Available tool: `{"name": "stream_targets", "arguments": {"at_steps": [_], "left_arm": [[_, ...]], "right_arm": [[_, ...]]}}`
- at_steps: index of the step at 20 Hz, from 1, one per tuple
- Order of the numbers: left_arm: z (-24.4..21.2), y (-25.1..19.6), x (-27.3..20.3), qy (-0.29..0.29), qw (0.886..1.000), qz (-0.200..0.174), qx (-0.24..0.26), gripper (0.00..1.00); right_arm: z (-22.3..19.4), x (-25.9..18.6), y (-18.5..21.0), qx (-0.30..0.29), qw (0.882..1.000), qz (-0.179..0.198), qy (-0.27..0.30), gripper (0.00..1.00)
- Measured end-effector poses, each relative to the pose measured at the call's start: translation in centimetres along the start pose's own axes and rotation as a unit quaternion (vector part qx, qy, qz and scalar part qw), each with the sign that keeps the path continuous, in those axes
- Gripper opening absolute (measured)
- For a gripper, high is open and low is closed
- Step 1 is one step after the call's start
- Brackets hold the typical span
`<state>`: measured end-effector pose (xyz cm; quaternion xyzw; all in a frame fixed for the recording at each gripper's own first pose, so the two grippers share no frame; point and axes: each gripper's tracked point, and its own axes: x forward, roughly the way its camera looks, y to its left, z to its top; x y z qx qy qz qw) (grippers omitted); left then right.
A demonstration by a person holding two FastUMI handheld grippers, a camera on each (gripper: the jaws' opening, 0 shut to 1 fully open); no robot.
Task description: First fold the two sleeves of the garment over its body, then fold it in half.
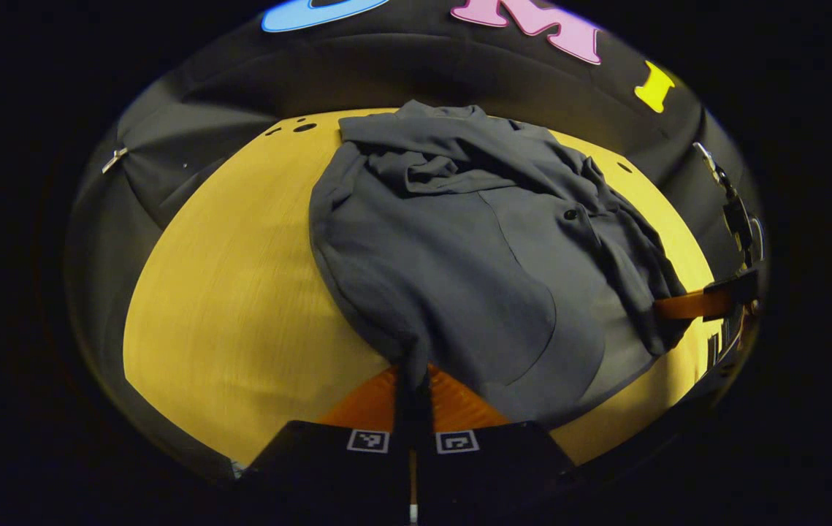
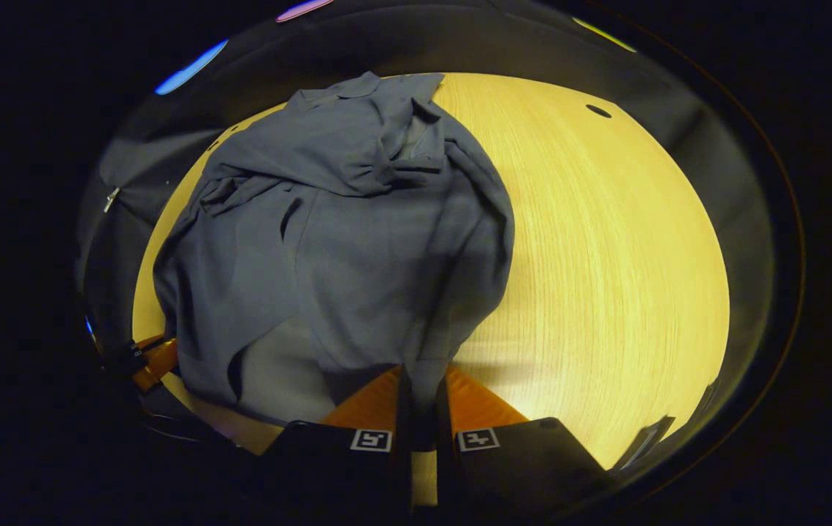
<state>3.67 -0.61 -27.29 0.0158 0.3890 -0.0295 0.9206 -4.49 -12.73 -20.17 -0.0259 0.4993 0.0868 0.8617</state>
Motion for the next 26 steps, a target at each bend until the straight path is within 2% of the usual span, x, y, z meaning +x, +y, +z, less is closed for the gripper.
{"name": "stream_targets", "arguments": {"at_steps": [1, 3, 5, 12, 16, 19, 22, 24, 26], "left_arm": [[0.2, -0.1, 0.0, -0.002, 1.0, -0.003, 0.001, 0.08], [0.5, -0.1, -0.3, -0.007, 1.0, -0.007, -0.009, 0.06], [2.3, 0.2, -1.0, -0.038, 0.999, -0.008, -0.022, 0.06], [5.3, 0.0, -3.9, -0.077, 0.997, -0.024, 0.002, 0.06], [8.7, 0.2, -5.9, -0.108, 0.993, -0.037, -0.02, 0.06], [12.3, 1.3, -7.3, -0.147, 0.989, -0.025, -0.013, 0.05], [15.5, 1.9, -8.0, -0.186, 0.982, -0.03, -0.014, 0.06], [17.6, 2.2, -8.0, -0.2, 0.979, -0.034, -0.024, 0.02], [20.4, 1.6, -7.7, -0.212, 0.976, -0.036, -0.032, 0.05]], "right_arm": [[0.1, -0.2, 0.2, 0.002, 1.0, 0.009, 0.0, 0.08], [0.2, -0.2, 0.1, 0.012, 1.0, 0.02, -0.002, 0.06], [0.7, -0.7, 0.1, 0.024, 0.999, 0.025, -0.01, 0.06], [3.3, -3.5, 1.5, 0.018, 0.997, 0.046, -0.051, 0.06], [6.9, -5.5, 2.7, 0.022, 0.994, 0.061, -0.087, 0.06], [9.8, -7.0, 3.4, 0.019, 0.991, 0.072, -0.112, 0.06], [12.5, -7.7, 4.1, 0.009, 0.988, 0.082, -0.132, 0.06], [14.0, -7.9, 4.2, -0.001, 0.986, 0.084, -0.141, 0.06], [15.7, -7.8, 4.1, -0.007, 0.985, 0.084, -0.15, 0.06]]}}
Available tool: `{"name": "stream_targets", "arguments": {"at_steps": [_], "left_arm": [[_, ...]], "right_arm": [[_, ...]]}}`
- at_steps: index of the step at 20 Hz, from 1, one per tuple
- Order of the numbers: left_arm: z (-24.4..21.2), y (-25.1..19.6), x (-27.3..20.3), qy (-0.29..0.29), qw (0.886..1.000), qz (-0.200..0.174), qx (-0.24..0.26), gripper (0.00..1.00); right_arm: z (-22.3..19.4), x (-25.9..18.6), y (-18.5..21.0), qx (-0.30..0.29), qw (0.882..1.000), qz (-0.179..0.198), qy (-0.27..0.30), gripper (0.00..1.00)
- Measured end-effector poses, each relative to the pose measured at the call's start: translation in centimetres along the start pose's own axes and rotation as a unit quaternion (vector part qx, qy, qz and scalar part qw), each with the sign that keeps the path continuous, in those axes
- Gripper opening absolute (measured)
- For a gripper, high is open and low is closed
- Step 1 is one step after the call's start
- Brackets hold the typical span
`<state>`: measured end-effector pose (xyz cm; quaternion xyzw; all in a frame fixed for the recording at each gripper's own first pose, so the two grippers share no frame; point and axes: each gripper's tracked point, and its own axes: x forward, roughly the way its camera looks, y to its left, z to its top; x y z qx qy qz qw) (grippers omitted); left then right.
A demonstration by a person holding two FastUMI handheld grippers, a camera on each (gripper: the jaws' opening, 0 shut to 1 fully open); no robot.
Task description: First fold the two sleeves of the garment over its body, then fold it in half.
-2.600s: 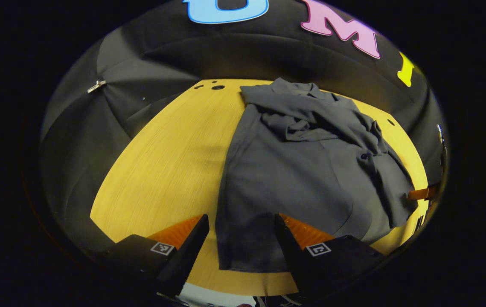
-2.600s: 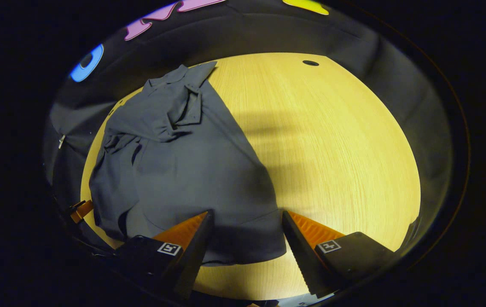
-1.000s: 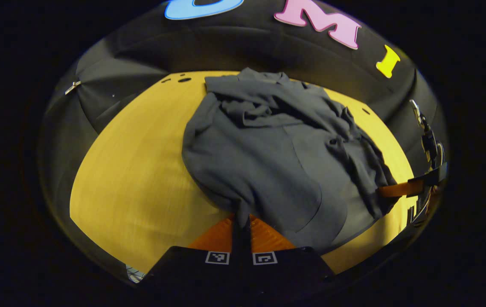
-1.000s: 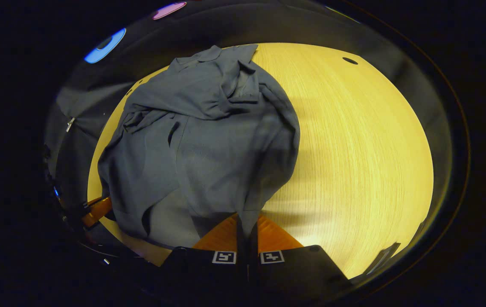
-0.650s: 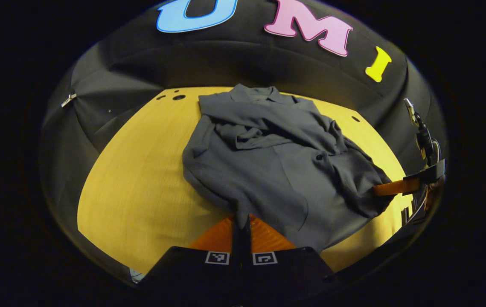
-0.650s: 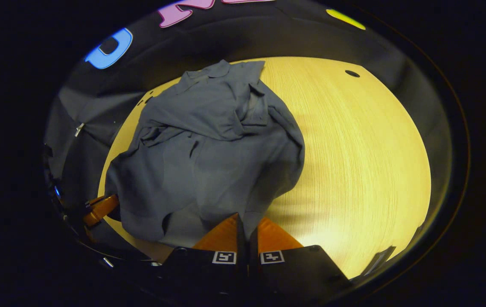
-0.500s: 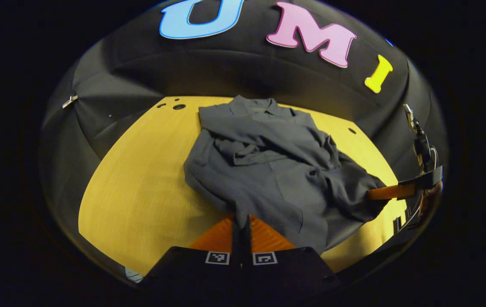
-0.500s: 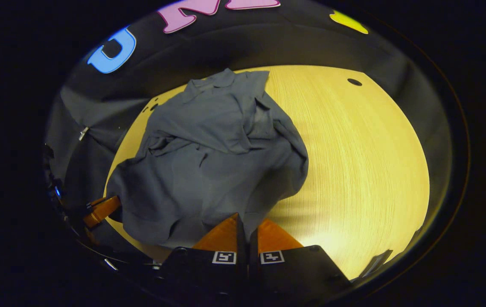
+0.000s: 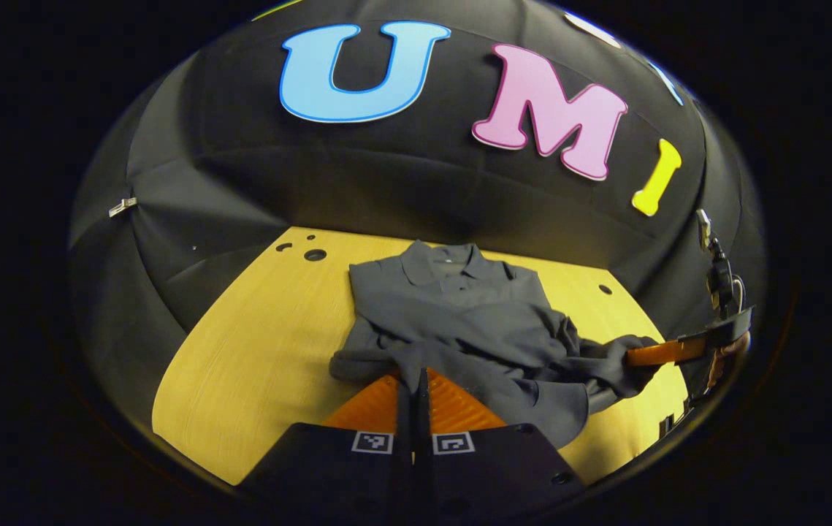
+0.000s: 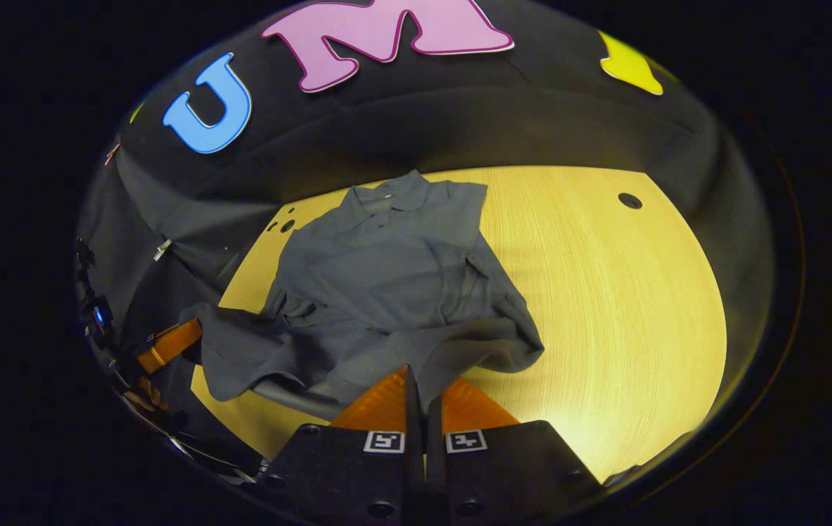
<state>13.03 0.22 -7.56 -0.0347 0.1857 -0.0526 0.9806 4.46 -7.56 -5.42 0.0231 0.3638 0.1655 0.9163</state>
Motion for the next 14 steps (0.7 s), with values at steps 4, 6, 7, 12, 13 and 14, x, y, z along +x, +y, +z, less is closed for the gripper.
{"name": "stream_targets", "arguments": {"at_steps": [4, 6, 7, 12, 13, 14], "left_arm": [[4.6, 0.3, 2.6, -0.033, 0.999, 0.003, 0.014, 0.05], [6.8, 0.3, 4.1, -0.05, 0.998, 0.003, 0.025, 0.05], [8.0, 0.2, 5.0, -0.062, 0.998, 0.0, 0.032, 0.05], [11.5, 1.0, 10.3, -0.08, 0.997, 0.0, 0.018, 0.05], [11.9, 1.3, 11.7, -0.08, 0.997, 0.0, 0.002, 0.05], [12.1, 1.7, 13.0, -0.077, 0.997, -0.001, -0.013, 0.05]], "right_arm": [[4.3, 1.6, 0.0, -0.012, 0.999, 0.002, -0.03, 0.06], [6.8, 2.5, 0.1, -0.021, 0.999, 0.002, -0.046, 0.06], [8.0, 3.1, 0.2, -0.023, 0.998, 0.004, -0.054, 0.06], [13.4, 6.7, 0.1, -0.022, 0.996, 0.004, -0.085, 0.06], [14.4, 7.6, -0.1, -0.023, 0.996, 0.001, -0.09, 0.06], [15.2, 8.5, -0.3, -0.025, 0.995, 0.001, -0.093, 0.06]]}}
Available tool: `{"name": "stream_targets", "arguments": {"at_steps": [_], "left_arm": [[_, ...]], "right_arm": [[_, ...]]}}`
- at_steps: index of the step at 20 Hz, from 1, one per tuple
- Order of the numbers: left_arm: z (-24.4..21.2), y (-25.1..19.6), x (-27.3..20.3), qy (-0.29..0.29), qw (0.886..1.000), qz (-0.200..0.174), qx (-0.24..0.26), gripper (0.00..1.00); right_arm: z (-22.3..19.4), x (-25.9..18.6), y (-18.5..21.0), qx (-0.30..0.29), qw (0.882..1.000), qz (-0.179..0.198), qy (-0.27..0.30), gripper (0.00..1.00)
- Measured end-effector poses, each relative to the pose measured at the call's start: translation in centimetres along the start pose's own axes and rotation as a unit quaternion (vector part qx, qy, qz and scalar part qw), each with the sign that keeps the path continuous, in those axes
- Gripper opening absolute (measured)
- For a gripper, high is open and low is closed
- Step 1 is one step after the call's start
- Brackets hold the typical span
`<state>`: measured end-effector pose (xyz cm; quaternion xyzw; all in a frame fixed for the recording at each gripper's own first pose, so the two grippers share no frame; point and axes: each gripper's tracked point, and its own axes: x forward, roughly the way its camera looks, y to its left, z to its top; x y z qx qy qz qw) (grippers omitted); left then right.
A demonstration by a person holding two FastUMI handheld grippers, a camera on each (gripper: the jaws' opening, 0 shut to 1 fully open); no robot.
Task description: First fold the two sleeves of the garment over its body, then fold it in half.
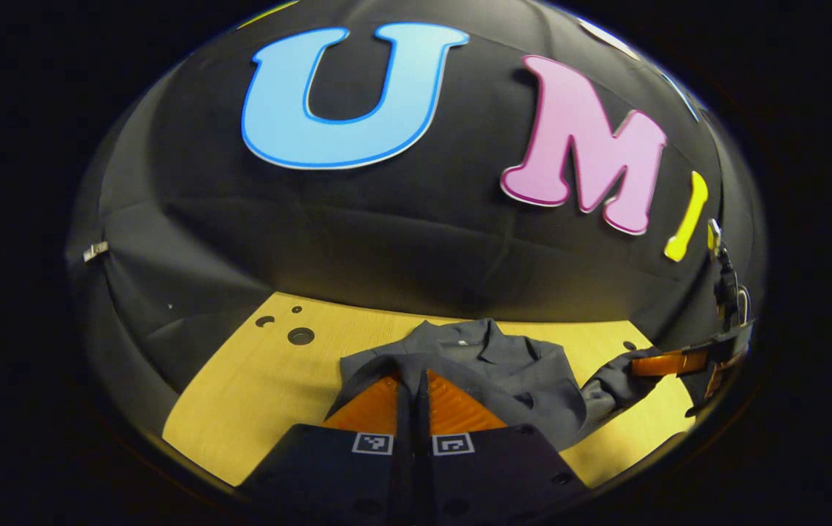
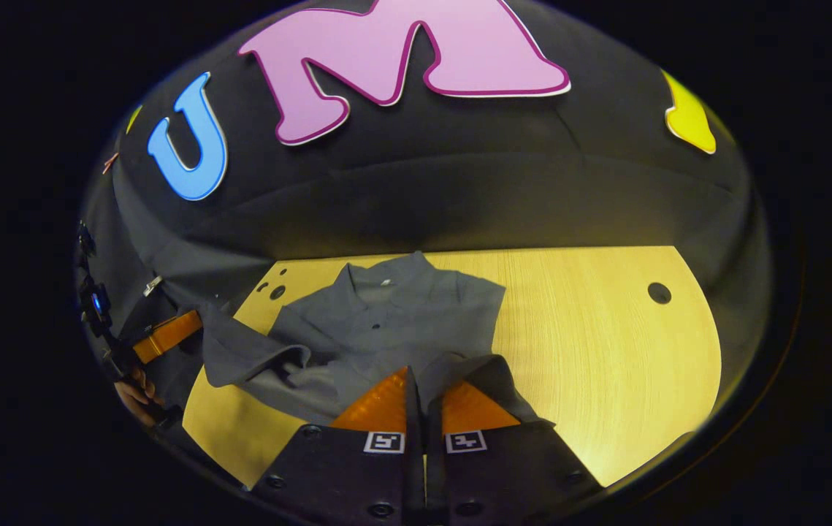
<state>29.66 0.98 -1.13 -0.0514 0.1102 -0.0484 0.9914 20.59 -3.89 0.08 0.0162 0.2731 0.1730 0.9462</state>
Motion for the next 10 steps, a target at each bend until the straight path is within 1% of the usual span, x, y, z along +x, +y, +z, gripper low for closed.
{"name": "stream_targets", "arguments": {"at_steps": [2, 4, 7, 10], "left_arm": [[-0.4, 1.4, 2.6, 0.009, 1.0, 0.008, -0.017, 0.05], [-1.1, 2.7, 5.3, 0.015, 1.0, 0.018, -0.015, 0.05], [-1.6, 3.2, 8.2, 0.016, 1.0, 0.019, -0.011, 0.05], [-2.5, 3.4, 10.2, 0.027, 0.999, 0.019, -0.034, 0.06]], "right_arm": [[1.1, 2.0, -0.5, -0.006, 1.0, -0.004, -0.004, 0.06], [2.1, 4.4, -0.9, -0.004, 1.0, -0.007, -0.005, 0.06], [2.8, 7.6, -1.6, 0.015, 1.0, -0.016, -0.003, 0.06], [2.7, 10.1, -2.6, 0.032, 0.999, -0.03, 0.004, 0.07]]}}
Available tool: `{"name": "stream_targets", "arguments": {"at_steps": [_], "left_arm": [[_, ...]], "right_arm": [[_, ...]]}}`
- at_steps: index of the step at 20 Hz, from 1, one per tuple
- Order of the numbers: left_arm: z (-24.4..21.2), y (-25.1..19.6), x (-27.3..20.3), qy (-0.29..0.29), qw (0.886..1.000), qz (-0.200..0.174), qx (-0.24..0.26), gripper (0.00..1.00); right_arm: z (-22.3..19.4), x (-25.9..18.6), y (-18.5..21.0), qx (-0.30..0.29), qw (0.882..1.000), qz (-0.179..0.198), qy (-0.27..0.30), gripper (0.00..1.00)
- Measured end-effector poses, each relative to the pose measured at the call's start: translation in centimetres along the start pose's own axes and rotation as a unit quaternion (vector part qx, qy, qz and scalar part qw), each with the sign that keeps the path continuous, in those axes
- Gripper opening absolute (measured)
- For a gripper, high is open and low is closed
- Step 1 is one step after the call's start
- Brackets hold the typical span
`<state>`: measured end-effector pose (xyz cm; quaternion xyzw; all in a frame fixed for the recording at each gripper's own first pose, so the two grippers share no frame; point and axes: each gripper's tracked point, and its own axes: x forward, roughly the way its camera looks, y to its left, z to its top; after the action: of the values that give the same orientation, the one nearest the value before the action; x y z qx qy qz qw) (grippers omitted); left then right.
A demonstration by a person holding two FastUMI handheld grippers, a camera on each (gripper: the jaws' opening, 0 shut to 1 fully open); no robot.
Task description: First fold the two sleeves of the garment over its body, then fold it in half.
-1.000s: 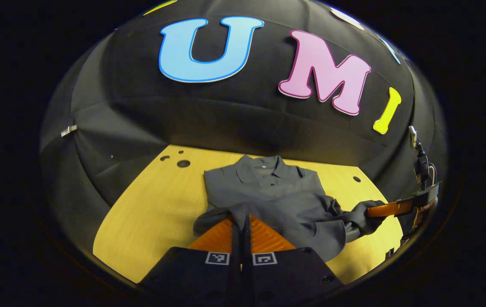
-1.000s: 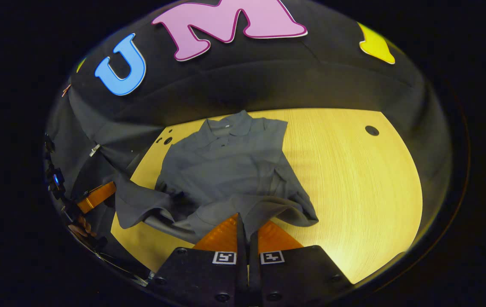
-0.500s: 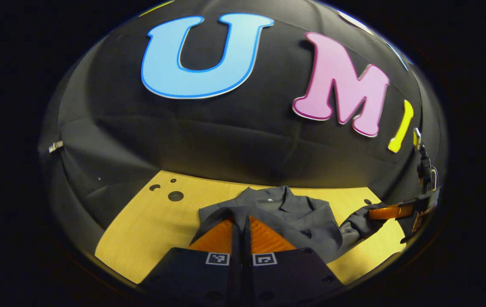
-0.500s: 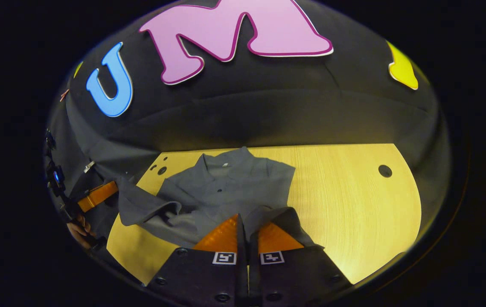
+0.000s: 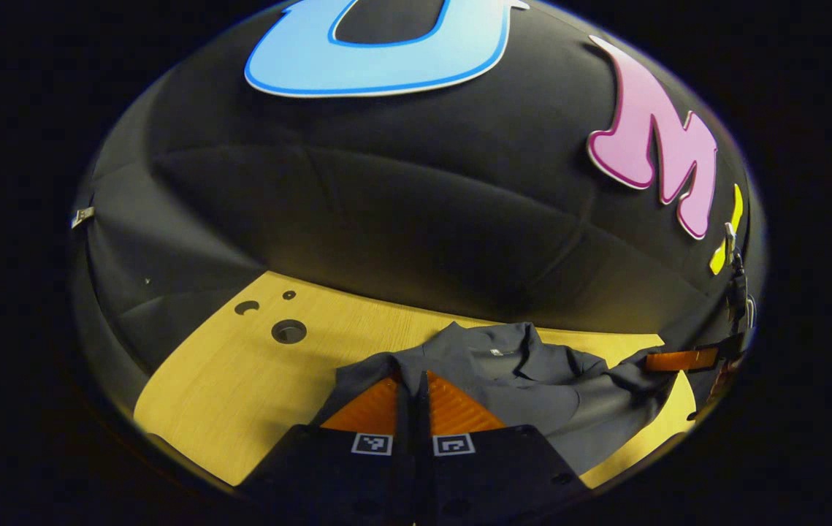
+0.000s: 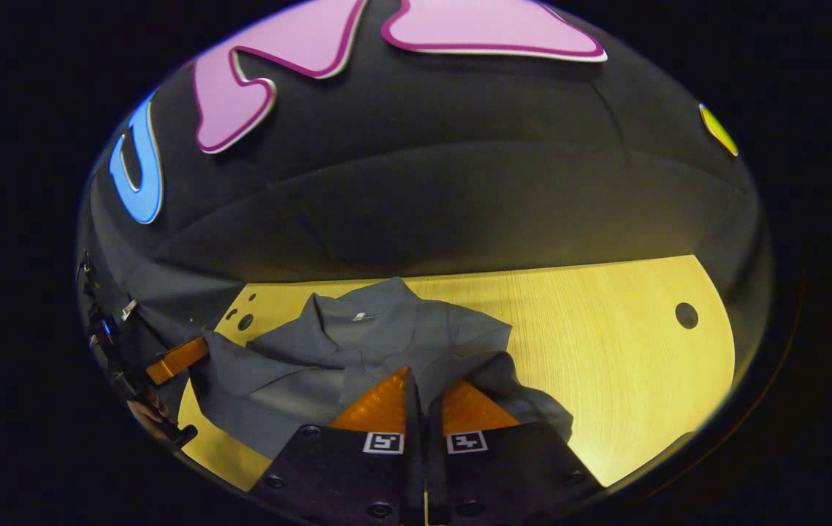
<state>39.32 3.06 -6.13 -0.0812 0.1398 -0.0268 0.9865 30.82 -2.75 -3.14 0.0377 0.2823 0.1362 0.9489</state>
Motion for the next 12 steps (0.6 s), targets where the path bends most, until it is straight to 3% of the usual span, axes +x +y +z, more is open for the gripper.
{"name": "stream_targets", "arguments": {"at_steps": [2, 3, 4, 5, 6, 7, 8, 9, 10, 11, 12], "left_arm": [[-1.6, 0.1, 0.4, 0.034, 0.999, 0.001, -0.013, 0.1], [-2.1, 0.9, 0.6, 0.042, 0.999, 0.012, -0.01, 0.12], [-2.1, 1.2, 0.2, 0.047, 0.999, 0.018, -0.008, 0.15], [-2.0, 0.9, -0.2, 0.048, 0.999, 0.018, -0.004, 0.19], [-1.5, 0.8, -0.7, 0.043, 0.999, 0.017, 0.007, 0.23], [-0.8, 0.9, -1.2, 0.034, 0.999, 0.021, 0.022, 0.31], [0.1, 1.1, -1.9, 0.023, 0.999, 0.029, 0.035, 0.49], [1.0, 1.0, -2.8, 0.014, 0.998, 0.034, 0.045, 0.68], [2.0, 1.0, -3.7, 0.003, 0.998, 0.038, 0.053, 0.86], [2.8, 0.9, -4.9, -0.008, 0.997, 0.039, 0.06, 0.9], [3.6, 0.7, -6.2, -0.018, 0.997, 0.039, 0.067, 0.95]], "right_arm": [[-0.7, 0.8, -0.8, 0.013, 1.0, -0.01, 0.012, 0.18], [-0.8, 0.8, -1.0, 0.013, 1.0, -0.014, 0.014, 0.17], [-0.8, 0.5, -1.2, 0.006, 1.0, -0.021, 0.014, 0.35], [-0.8, 0.3, -1.7, -0.004, 1.0, -0.028, 0.01, 0.41], [-0.6, -0.1, -2.1, -0.012, 0.999, -0.037, 0.001, 0.39], [0.0, -0.9, -1.8, -0.017, 0.999, -0.039, -0.007, 0.5], [0.3, -1.6, -1.7, -0.016, 0.999, -0.04, -0.014, 0.6], [0.5, -2.2, -1.7, -0.012, 0.999, -0.041, -0.02, 0.85], [0.7, -2.8, -1.6, -0.007, 0.999, -0.042, -0.027, 0.9], [1.1, -4.1, -1.5, -0.005, 0.998, -0.043, -0.036, 0.97], [1.4, -5.2, -1.5, -0.007, 0.998, -0.047, -0.046, 0.98]]}}
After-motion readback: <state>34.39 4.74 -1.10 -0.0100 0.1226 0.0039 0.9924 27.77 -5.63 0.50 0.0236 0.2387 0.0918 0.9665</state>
